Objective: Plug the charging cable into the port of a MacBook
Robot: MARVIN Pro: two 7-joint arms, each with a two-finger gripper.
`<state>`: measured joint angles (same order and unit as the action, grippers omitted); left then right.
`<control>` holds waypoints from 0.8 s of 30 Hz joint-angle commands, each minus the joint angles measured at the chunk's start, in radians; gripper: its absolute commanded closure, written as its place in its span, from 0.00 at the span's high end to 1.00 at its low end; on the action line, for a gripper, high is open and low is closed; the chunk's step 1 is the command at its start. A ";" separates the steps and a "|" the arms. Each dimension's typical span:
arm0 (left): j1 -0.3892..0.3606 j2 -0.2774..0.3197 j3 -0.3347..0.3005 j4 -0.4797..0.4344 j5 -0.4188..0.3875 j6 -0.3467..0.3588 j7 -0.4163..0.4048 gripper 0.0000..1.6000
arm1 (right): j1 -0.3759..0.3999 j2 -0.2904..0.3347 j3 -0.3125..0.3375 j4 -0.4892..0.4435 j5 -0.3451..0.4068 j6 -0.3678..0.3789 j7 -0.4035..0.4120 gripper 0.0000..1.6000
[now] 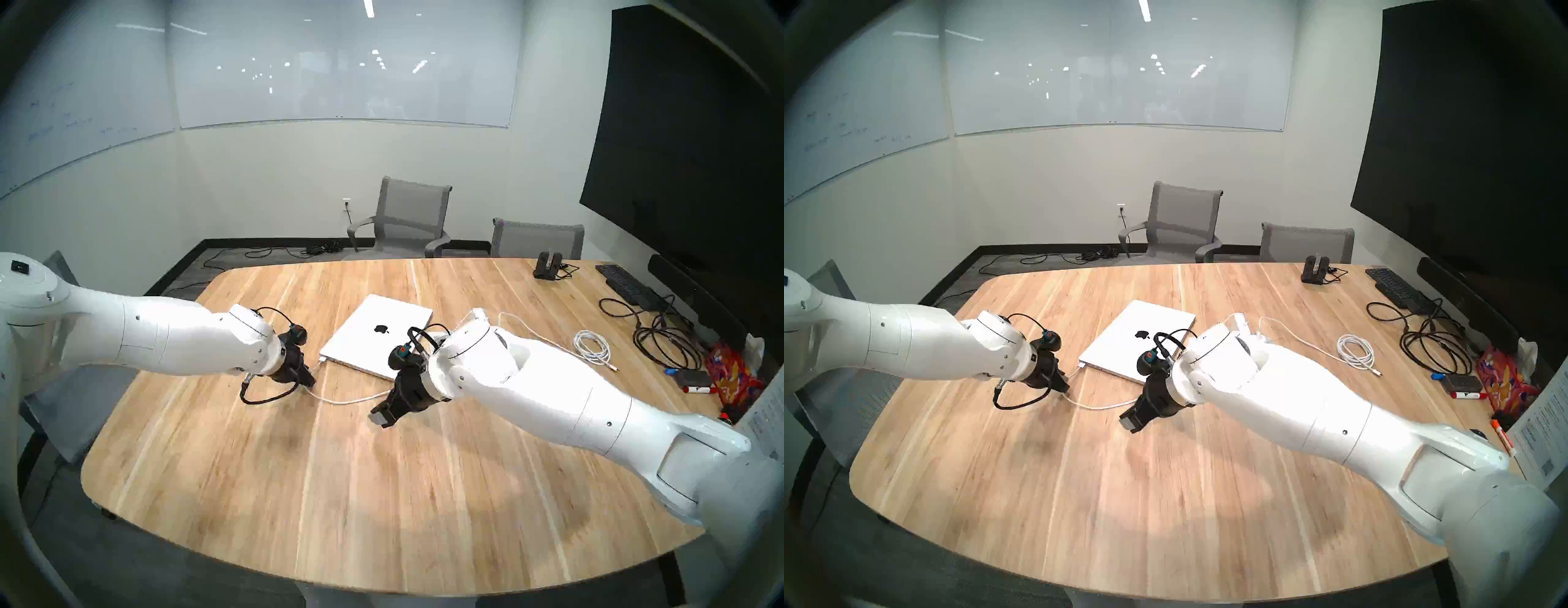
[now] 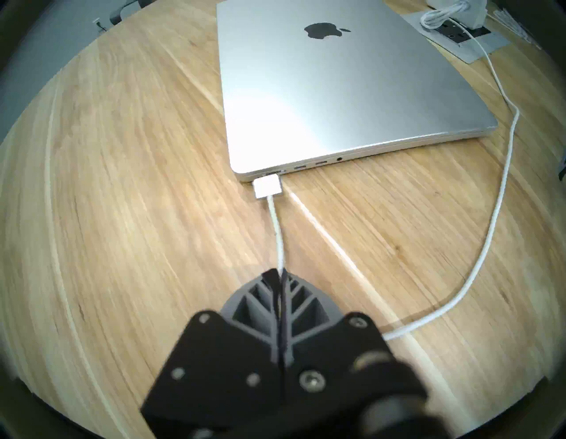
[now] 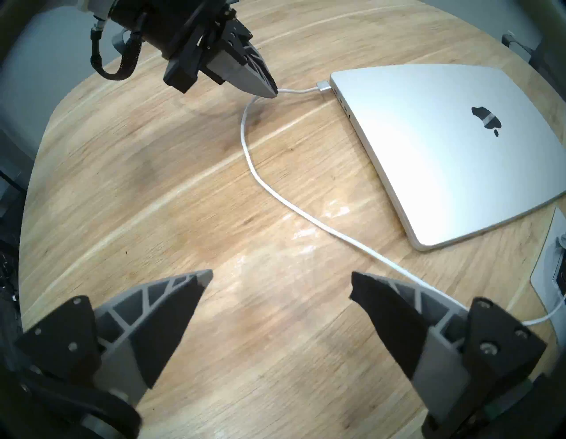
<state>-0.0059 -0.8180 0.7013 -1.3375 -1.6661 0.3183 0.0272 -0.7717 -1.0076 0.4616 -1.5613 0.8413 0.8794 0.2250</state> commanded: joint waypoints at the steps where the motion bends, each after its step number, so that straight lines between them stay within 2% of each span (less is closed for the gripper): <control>1: -0.005 -0.022 -0.011 0.019 0.000 -0.002 0.002 0.00 | 0.013 0.000 0.007 -0.014 -0.003 -0.003 0.001 1.00; 24: -0.001 -0.044 -0.010 0.061 -0.003 -0.003 -0.021 0.00 | 0.013 0.000 0.007 -0.014 -0.003 -0.003 0.001 1.00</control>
<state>0.0112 -0.8551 0.7035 -1.2838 -1.6716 0.3192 0.0050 -0.7717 -1.0076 0.4616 -1.5613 0.8413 0.8794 0.2250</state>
